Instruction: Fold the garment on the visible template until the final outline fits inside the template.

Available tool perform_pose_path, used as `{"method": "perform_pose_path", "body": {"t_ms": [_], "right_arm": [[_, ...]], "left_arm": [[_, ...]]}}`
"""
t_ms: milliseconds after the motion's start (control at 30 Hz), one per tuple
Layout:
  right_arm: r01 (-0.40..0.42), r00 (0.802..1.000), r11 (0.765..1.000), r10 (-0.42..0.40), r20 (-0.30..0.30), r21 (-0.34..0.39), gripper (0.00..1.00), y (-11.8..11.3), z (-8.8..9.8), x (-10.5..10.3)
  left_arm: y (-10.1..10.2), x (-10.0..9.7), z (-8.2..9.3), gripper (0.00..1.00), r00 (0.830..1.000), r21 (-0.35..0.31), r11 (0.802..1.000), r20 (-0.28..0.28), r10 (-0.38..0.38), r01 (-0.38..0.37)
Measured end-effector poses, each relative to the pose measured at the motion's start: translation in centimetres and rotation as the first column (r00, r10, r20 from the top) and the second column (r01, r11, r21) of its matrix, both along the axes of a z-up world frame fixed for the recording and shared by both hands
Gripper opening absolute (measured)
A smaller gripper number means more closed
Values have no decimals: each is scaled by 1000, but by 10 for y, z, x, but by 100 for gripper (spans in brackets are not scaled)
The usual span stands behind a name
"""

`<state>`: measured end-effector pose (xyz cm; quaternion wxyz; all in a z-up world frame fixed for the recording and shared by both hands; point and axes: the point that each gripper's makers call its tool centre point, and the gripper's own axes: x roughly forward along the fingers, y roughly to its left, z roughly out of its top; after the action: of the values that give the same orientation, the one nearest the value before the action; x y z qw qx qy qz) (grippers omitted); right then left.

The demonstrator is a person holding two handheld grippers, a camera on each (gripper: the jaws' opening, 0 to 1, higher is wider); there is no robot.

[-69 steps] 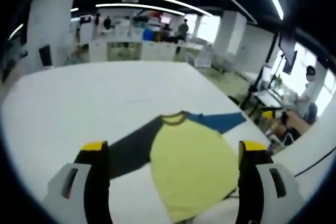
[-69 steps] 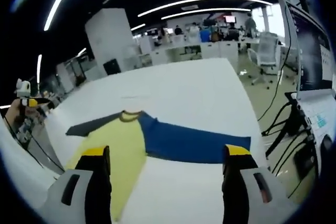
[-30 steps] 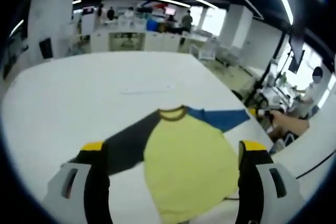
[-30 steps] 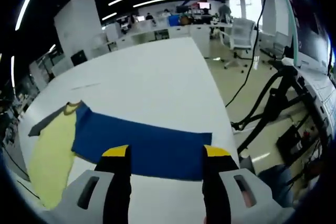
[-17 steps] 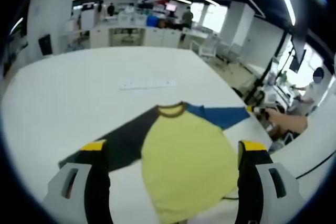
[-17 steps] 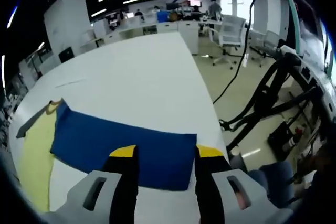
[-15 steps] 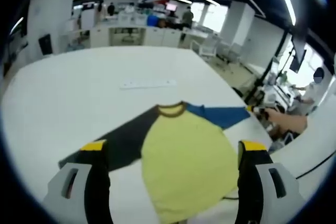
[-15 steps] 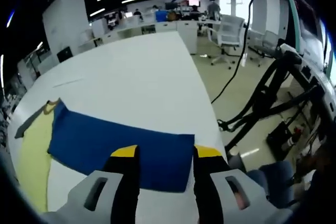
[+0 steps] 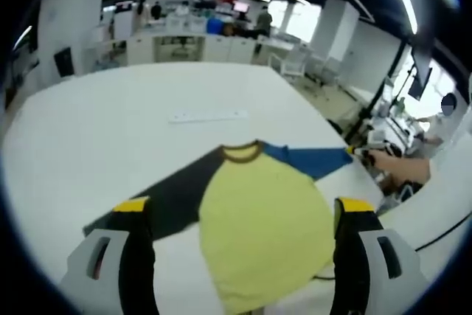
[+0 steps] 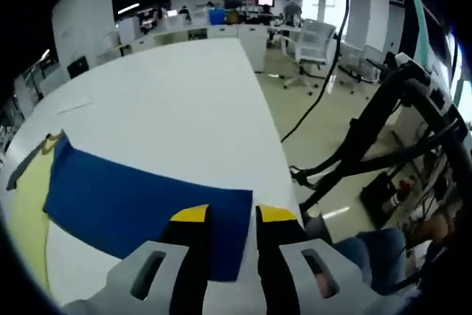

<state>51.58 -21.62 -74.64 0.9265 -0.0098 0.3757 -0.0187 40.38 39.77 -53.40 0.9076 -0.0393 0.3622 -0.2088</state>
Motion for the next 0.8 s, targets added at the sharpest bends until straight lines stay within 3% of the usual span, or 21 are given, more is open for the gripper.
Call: {"method": "perform_pose_path", "body": {"t_ms": [433, 800], "right_arm": [[-7, 1000, 999, 6, -18, -51, 12, -7, -7, 5], [-26, 1000, 998, 26, -12, -52, 6, -5, -8, 7]], "left_arm": [[4, -2, 1, 97, 1000, 2, 1000, -4, 20, -20], [6, -4, -2, 96, 1000, 11, 999, -8, 30, -30]]}}
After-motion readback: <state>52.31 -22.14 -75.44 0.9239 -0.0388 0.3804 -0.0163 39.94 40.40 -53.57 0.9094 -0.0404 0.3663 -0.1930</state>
